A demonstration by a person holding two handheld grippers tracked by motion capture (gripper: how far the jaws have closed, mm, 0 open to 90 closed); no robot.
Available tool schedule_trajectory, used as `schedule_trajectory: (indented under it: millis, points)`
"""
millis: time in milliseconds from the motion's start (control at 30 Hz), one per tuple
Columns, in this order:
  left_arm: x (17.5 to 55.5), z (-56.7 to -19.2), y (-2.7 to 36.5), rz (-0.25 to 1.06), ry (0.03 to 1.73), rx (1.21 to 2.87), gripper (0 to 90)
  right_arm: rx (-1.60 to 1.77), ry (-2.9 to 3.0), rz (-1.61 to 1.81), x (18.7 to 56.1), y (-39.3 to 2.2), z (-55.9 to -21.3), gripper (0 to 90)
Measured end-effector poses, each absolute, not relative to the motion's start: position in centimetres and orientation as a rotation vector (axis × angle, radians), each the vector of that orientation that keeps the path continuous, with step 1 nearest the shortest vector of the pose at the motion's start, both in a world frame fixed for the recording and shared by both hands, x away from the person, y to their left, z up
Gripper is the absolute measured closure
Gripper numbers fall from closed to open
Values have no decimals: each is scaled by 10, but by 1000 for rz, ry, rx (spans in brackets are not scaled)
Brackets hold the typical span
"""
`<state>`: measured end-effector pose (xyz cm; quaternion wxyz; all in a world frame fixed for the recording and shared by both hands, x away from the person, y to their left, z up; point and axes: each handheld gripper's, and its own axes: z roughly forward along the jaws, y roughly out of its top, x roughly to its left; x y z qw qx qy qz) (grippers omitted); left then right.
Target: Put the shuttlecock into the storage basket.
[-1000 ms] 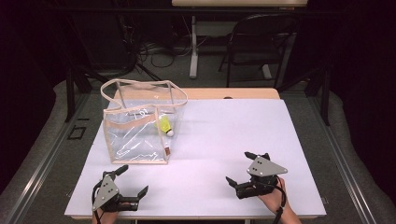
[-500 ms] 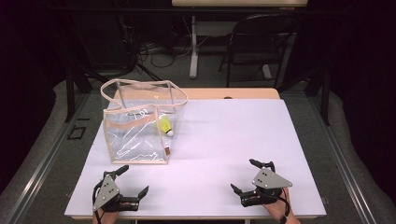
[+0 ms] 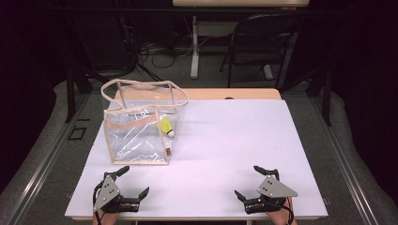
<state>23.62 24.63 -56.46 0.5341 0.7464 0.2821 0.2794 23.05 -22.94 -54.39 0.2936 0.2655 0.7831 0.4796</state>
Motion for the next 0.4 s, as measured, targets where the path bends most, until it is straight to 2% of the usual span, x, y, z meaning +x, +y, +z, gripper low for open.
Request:
schedule_trajectory:
  millis: [400]
  points:
    - [236,-564,247,670,664,1777,5,718,2068,1273,229,-231,-543,0]
